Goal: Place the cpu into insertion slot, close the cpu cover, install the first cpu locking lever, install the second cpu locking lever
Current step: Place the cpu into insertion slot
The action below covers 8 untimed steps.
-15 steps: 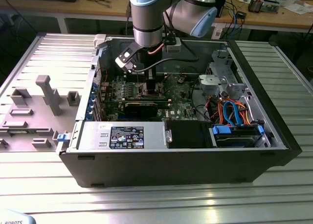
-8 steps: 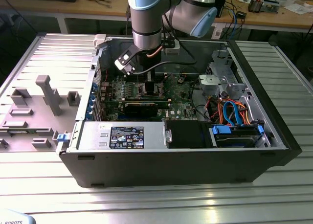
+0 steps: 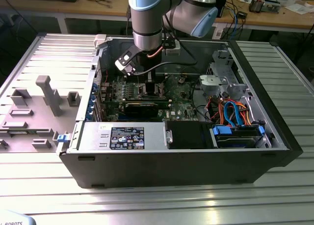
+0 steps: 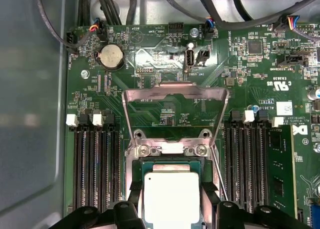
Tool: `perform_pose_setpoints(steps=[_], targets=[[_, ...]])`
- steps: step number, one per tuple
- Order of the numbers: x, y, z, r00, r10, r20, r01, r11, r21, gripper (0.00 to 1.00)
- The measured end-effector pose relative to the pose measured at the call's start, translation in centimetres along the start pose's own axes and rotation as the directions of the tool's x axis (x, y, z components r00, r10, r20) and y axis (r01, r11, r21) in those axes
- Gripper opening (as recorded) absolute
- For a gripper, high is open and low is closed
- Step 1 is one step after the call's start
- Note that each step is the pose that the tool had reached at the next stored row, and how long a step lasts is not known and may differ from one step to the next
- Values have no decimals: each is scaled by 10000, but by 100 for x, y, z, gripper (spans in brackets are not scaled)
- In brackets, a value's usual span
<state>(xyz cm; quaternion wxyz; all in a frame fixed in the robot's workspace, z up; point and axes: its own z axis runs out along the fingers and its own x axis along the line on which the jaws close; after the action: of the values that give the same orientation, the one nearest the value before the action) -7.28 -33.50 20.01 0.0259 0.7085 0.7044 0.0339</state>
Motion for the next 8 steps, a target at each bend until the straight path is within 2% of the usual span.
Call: perform_pose_setpoints(steps=[8], targets=[[-3, -7, 59, 10000, -4, 6, 4, 10000, 5, 55]])
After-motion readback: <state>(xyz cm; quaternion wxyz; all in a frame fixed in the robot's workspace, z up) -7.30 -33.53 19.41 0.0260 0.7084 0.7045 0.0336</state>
